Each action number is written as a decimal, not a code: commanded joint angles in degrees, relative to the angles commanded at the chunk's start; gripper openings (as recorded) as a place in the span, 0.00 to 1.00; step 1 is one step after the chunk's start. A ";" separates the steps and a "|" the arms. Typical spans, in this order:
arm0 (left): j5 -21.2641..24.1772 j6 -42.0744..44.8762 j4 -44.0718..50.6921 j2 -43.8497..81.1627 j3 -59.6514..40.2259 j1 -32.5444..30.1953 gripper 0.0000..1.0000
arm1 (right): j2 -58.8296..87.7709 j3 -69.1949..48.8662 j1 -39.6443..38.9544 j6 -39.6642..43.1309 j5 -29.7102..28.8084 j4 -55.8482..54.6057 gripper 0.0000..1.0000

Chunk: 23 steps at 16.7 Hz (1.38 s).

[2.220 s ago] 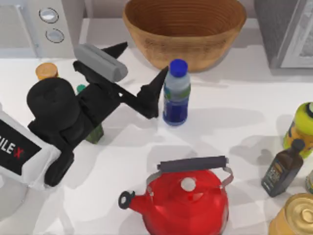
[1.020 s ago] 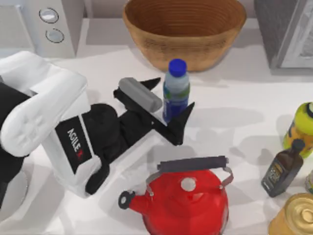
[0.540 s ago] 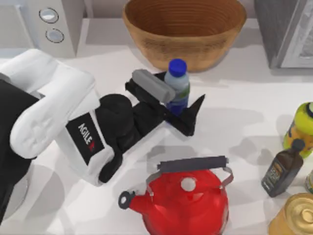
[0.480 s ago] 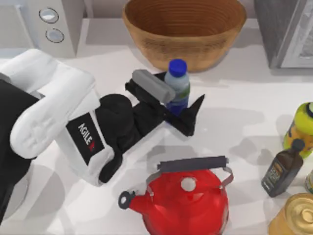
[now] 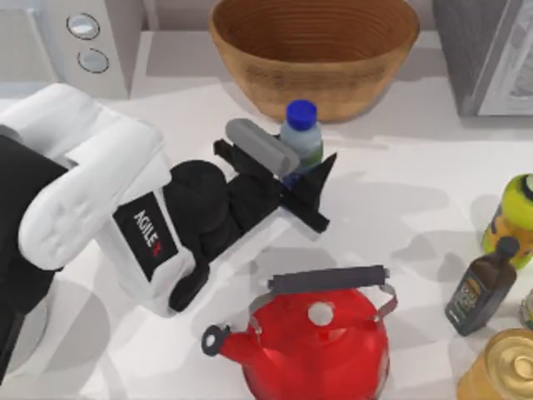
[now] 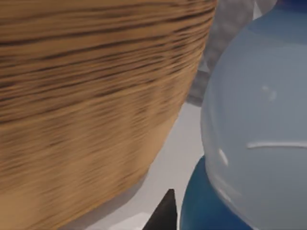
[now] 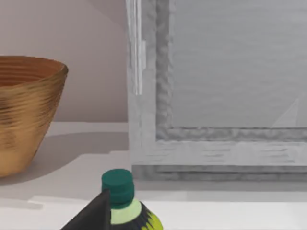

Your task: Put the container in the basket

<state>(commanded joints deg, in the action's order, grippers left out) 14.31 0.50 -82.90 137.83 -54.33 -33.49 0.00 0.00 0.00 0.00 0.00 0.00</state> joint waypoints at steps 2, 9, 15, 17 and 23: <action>0.00 0.00 0.00 0.00 0.00 0.00 0.17 | 0.00 0.00 0.00 0.00 0.00 0.00 1.00; 0.00 0.00 0.00 0.00 0.00 0.00 0.00 | 0.00 0.00 0.00 0.00 0.00 0.00 1.00; 0.13 0.03 -0.12 -0.71 0.58 0.04 0.00 | 0.00 0.00 0.00 0.00 0.00 0.00 1.00; 0.62 -0.16 -0.30 -2.96 2.69 -0.12 0.00 | 0.00 0.00 0.00 0.00 0.00 0.00 1.00; 2.70 -1.49 3.00 -15.78 16.39 0.31 0.00 | 0.00 0.00 0.00 0.00 0.00 0.00 1.00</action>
<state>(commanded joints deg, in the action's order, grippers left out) 17.01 -0.99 -79.91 122.05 -37.93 -33.18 0.00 0.00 0.00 0.00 0.00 0.00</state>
